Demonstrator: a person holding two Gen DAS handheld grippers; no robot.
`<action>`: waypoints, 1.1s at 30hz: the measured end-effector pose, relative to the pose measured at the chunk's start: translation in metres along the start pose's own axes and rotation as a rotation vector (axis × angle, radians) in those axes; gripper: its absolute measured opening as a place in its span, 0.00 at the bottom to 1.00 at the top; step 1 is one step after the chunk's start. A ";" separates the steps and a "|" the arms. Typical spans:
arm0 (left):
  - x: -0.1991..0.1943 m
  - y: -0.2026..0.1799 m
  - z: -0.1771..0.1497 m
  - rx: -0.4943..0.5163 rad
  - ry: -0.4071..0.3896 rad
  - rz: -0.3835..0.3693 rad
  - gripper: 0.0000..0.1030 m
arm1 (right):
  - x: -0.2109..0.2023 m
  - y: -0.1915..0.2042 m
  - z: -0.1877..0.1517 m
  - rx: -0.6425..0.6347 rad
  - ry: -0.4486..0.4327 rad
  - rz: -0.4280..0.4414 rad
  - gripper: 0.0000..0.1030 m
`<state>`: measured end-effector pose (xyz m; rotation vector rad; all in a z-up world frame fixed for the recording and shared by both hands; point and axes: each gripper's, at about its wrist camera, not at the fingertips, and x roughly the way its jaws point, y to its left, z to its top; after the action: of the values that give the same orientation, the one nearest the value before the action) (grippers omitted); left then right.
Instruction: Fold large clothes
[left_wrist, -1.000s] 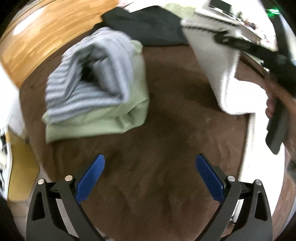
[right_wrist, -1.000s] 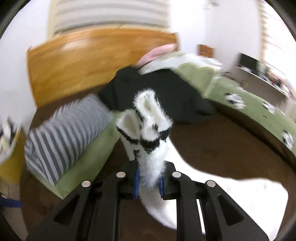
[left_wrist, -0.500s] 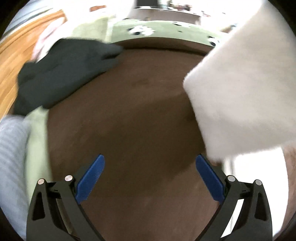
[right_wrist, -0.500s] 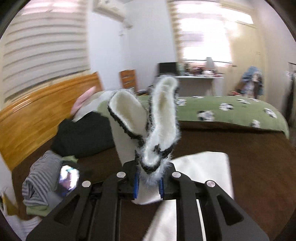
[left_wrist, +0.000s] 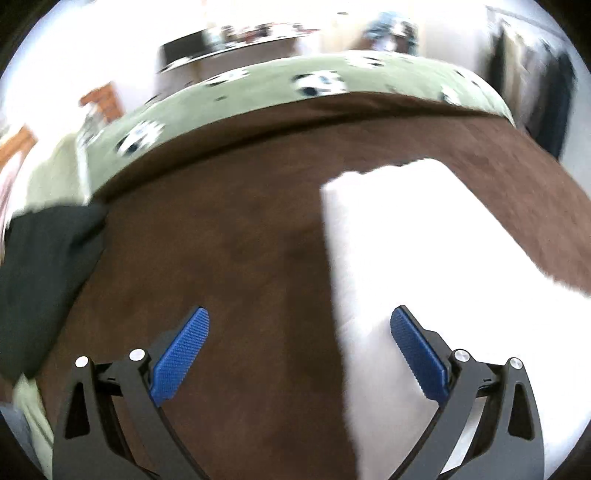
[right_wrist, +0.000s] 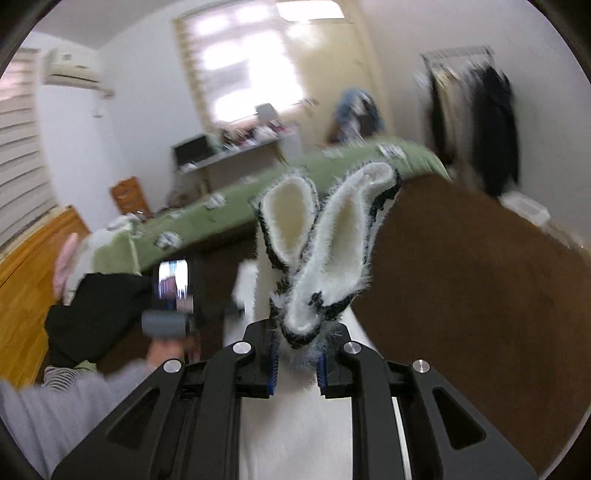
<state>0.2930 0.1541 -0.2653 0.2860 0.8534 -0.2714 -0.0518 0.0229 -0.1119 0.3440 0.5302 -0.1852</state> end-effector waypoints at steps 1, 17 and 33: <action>0.005 -0.011 0.005 0.048 -0.001 -0.007 0.94 | 0.005 0.000 -0.011 0.024 0.018 -0.012 0.16; 0.058 -0.047 0.008 0.228 0.033 -0.064 0.95 | 0.041 -0.004 -0.149 0.139 0.227 -0.151 0.20; 0.027 -0.070 0.009 0.340 0.012 0.027 0.94 | -0.023 -0.004 -0.128 -0.084 0.287 -0.200 0.47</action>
<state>0.2919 0.0832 -0.2905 0.6164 0.8132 -0.3908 -0.1313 0.0683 -0.2048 0.2356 0.8548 -0.3085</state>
